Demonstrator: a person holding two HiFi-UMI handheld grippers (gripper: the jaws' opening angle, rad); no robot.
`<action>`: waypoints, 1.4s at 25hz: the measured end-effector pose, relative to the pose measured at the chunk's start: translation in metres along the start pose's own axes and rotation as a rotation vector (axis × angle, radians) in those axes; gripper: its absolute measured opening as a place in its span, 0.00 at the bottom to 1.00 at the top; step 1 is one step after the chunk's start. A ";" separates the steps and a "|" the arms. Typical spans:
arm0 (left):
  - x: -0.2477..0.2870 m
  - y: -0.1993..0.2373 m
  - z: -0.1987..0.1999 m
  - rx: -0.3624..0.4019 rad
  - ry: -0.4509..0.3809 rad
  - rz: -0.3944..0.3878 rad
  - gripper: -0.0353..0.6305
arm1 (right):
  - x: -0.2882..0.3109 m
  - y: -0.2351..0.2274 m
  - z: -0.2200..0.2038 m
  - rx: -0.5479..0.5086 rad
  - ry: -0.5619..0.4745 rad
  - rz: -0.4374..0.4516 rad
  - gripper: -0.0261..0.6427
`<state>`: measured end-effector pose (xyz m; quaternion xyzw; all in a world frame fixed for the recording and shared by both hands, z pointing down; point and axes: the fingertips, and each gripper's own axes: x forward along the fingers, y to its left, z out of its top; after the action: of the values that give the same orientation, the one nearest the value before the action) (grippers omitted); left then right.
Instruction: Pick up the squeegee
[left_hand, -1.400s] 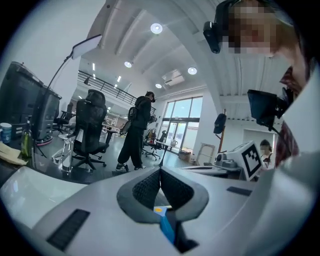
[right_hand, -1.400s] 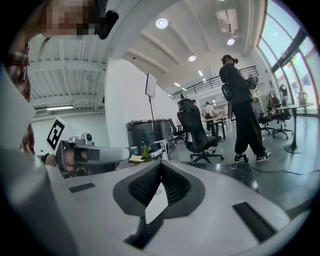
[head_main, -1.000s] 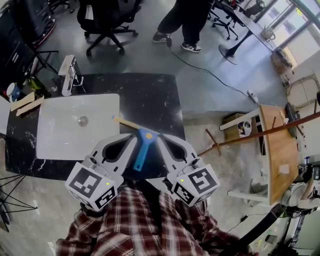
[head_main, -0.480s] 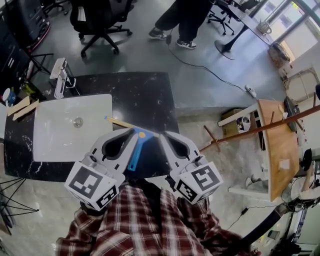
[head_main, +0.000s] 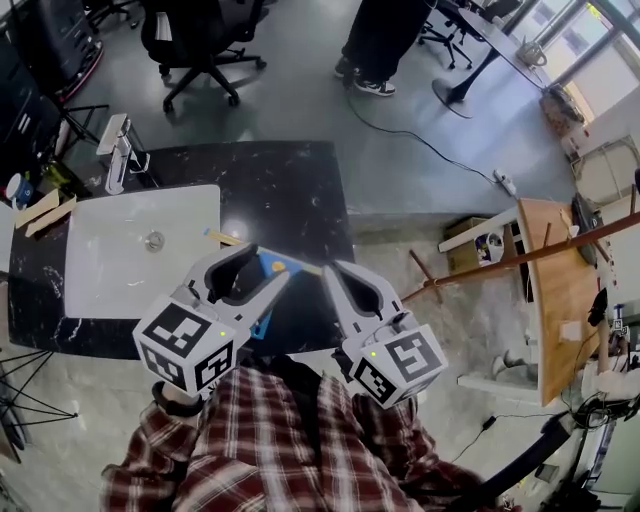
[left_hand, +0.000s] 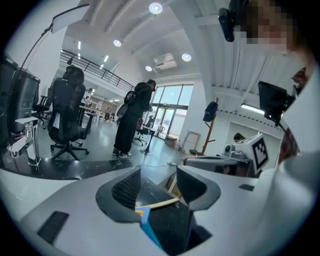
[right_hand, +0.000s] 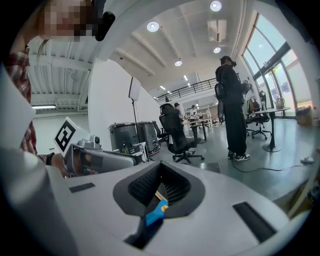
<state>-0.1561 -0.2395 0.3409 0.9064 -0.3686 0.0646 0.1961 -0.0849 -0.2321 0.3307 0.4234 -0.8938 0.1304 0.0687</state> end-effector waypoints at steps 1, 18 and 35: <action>0.003 0.004 -0.008 -0.002 0.031 0.015 0.37 | -0.001 -0.001 -0.002 0.008 -0.002 0.001 0.06; 0.047 0.036 -0.157 0.009 0.474 0.179 0.37 | -0.014 -0.032 -0.044 0.144 0.030 -0.011 0.06; 0.063 0.047 -0.185 0.040 0.671 0.253 0.37 | -0.018 -0.058 -0.051 0.192 0.030 -0.016 0.06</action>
<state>-0.1387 -0.2360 0.5406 0.7856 -0.3915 0.3895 0.2790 -0.0283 -0.2389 0.3855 0.4330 -0.8727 0.2215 0.0421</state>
